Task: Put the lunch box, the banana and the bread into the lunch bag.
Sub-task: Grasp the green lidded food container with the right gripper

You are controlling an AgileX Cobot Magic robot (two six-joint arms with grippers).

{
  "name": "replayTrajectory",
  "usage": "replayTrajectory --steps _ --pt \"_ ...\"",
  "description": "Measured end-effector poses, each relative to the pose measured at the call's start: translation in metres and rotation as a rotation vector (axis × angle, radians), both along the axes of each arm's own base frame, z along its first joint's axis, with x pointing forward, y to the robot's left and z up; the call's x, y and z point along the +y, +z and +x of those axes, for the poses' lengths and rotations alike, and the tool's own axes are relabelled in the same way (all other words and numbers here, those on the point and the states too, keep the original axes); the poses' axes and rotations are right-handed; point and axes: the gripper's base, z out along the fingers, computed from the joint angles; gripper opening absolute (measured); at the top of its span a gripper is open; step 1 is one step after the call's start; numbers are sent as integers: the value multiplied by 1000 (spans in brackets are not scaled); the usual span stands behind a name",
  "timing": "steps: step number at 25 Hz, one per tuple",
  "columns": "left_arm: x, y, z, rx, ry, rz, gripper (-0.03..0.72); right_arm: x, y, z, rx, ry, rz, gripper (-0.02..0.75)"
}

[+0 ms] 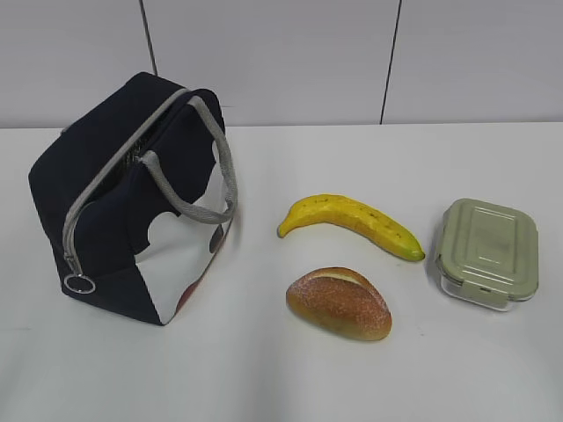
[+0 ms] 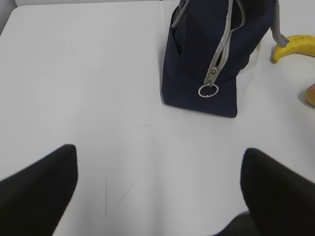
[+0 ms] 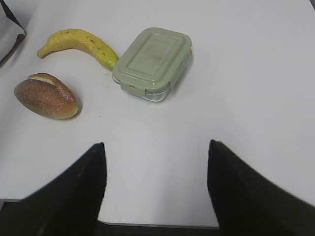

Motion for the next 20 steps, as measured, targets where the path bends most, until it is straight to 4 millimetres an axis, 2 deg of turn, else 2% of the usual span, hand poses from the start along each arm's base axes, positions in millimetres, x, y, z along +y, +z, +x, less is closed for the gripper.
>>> replayTrajectory --steps 7,11,15,20 --pt "-2 2 5 43 -14 -18 632 0 0 0 0 0 0 477" --pt "-5 18 17 77 -32 -47 605 0 0 0 0 0 0 477" --pt "-8 43 38 70 -51 -75 574 0 0 0 0 0 0 477" --pt "-15 76 80 83 -114 -81 558 0 0 0 0 0 0 477"
